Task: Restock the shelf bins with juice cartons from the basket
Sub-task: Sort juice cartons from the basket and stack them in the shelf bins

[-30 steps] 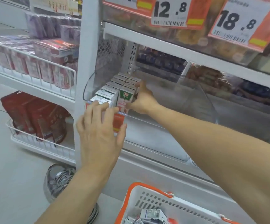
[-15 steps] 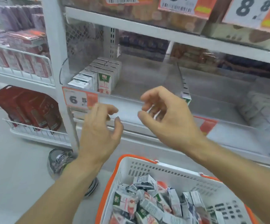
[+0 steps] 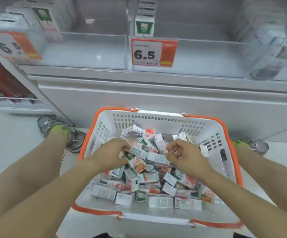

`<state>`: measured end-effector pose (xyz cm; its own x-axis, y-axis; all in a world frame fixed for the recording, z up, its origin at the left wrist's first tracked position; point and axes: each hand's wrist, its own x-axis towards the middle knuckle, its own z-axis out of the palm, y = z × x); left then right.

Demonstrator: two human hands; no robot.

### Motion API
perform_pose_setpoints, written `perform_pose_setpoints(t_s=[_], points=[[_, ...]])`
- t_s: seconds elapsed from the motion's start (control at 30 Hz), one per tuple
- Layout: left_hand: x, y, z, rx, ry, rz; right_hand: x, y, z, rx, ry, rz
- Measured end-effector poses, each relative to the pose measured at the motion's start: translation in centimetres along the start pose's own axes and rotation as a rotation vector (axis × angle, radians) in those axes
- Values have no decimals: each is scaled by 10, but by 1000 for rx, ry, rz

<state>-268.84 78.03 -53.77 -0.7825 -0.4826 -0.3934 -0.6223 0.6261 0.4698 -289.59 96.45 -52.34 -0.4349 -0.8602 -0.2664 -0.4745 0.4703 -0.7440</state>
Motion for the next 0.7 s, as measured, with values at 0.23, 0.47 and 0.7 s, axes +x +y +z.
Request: perform_pose_setpoints(t_s=[0.23, 0.47, 0.7], points=[[-2, 5, 55, -4, -292, -8, -6, 62, 19, -229, -236, 106], [0, 9, 88, 52, -151, -116, 14, 64, 53, -332, -166, 58], [16, 19, 82, -294, 126, -435, 29, 58, 61, -411, -145, 24]])
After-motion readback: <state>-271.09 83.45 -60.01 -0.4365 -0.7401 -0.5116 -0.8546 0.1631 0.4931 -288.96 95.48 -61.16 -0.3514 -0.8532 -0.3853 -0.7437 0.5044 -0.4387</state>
